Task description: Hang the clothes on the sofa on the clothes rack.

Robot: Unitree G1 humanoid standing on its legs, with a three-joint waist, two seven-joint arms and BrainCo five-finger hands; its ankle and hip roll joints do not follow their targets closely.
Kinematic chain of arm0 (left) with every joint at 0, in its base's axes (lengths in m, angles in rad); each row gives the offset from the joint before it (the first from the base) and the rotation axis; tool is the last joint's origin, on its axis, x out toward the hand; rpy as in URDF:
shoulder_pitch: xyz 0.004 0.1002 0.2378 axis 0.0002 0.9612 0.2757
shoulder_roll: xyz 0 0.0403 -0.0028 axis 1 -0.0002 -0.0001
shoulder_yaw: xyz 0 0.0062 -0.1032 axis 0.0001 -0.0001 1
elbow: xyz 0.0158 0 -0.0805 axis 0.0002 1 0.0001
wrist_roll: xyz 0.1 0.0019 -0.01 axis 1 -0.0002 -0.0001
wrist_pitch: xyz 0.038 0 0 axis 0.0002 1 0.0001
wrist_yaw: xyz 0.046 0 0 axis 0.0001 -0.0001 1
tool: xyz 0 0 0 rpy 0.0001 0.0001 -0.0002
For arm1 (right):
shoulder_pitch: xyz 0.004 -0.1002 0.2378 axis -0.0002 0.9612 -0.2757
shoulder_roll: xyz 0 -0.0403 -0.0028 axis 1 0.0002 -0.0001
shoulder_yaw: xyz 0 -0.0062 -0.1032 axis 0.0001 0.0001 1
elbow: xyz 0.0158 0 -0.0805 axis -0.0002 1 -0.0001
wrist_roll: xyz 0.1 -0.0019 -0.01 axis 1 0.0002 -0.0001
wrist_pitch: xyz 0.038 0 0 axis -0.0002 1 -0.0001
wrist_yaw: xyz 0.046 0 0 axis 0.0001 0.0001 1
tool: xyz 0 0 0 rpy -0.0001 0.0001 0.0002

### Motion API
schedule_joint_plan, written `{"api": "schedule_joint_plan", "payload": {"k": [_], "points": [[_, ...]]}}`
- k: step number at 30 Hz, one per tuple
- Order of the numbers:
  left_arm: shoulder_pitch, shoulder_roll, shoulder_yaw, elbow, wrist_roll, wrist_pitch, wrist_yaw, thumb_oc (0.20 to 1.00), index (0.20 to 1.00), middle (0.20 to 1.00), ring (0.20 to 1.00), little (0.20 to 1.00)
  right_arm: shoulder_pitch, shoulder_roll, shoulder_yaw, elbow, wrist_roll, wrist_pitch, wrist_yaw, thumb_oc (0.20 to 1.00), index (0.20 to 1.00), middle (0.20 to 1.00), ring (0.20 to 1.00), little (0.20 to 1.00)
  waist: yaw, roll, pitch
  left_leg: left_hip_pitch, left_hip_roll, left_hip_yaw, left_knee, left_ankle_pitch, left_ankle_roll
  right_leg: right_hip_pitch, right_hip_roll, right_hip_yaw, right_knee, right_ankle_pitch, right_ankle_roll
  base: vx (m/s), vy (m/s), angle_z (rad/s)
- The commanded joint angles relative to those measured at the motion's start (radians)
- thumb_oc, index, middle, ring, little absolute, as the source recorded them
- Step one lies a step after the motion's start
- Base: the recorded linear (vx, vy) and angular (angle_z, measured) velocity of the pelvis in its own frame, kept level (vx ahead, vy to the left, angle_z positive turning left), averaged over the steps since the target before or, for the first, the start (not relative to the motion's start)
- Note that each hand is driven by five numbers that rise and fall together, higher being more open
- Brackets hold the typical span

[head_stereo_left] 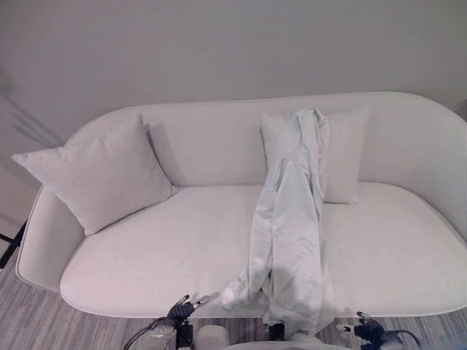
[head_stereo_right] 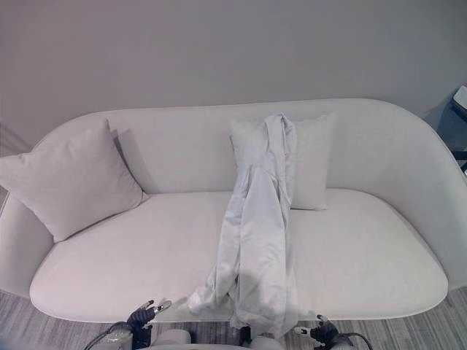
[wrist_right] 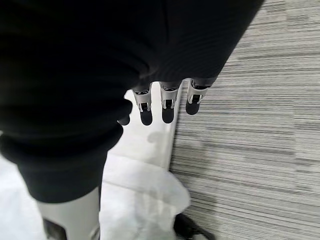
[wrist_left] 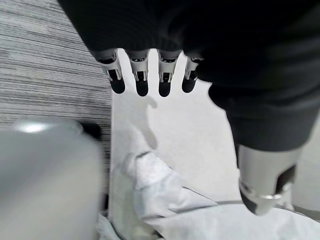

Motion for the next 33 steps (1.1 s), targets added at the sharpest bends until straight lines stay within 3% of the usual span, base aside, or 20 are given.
{"api": "schedule_joint_plan", "payload": {"k": [1, 8, 21, 26, 29, 33], "points": [[-0.034, 0.028, 0.0, -0.011, -0.005, -0.034, 0.003, 1.0, 1.0, 1.0, 1.0, 1.0, -0.021, -0.017, -0.011, -0.025, -0.003, -0.02, -0.014, 1.0, 1.0, 1.0, 1.0, 1.0, 0.001, 0.02, 0.001, 0.031, 0.014, -0.047, -0.05, 0.079, 0.042, 0.1, -0.03, 0.039, 0.01, -0.009, 0.009, 0.07, -0.002, -0.24], [-0.027, 0.023, 0.009, 0.024, 0.005, -0.032, 0.004, 1.0, 1.0, 1.0, 1.0, 1.0, -0.017, -0.004, -0.007, -0.005, -0.01, -0.018, -0.012, 1.0, 1.0, 1.0, 1.0, 1.0, -0.002, 0.023, -0.019, 0.075, 0.017, -0.046, -0.076, 0.071, 0.037, 0.122, -0.034, 0.034, 0.01, -0.016, 0.004, 0.07, 0.025, 0.1], [-0.022, 0.043, 0.018, -0.004, 0.035, -0.042, 0.015, 1.0, 1.0, 1.0, 1.0, 1.0, -0.008, -0.007, -0.047, -0.067, -0.004, -0.023, -0.025, 1.0, 1.0, 1.0, 1.0, 1.0, -0.015, 0.017, -0.04, 0.098, 0.001, -0.027, -0.076, 0.021, 0.065, 0.122, -0.071, 0.063, 0.01, -0.005, 0.037, 0.05, 0.083, -0.05], [-0.029, 0.095, 0.0, -0.19, 0.031, -0.057, 0.025, 1.0, 1.0, 1.0, 1.0, 1.0, -0.022, -0.078, -0.1, -0.204, -0.013, -0.032, -0.055, 1.0, 1.0, 1.0, 1.0, 1.0, -0.027, 0.014, -0.03, 0.084, -0.006, -0.014, -0.076, 0.013, 0.071, 0.092, -0.08, 0.09, 0.01, 0.009, 0.05, 0.01, 0.075, -0.1], [-0.046, 0.155, -0.021, -0.369, 0.041, -0.07, 0.032, 1.0, 1.0, 1.0, 1.0, 1.0, -0.077, -0.174, -0.144, -0.351, -0.035, -0.043, -0.082, 1.0, 1.0, 1.0, 1.0, 1.0, -0.037, 0.017, -0.009, 0.055, -0.009, -0.003, -0.076, 0.013, 0.076, 0.051, -0.085, 0.105, 0.01, 0.028, 0.059, -0.06, 0.064, -0.16], [-0.159, 0.199, -0.069, -0.435, 0.052, -0.084, 0.06, 1.0, 1.0, 1.0, 1.0, 1.0, -0.211, -0.262, -0.143, -0.389, -0.029, -0.055, -0.118, 1.0, 1.0, 1.0, 1.0, 1.0, -0.044, 0.019, 0.038, 0.002, -0.013, 0.001, -0.076, 0.026, 0.08, -0.009, -0.089, 0.121, 0.01, 0.054, 0.067, -0.11, 0.044, -0.19]]}}
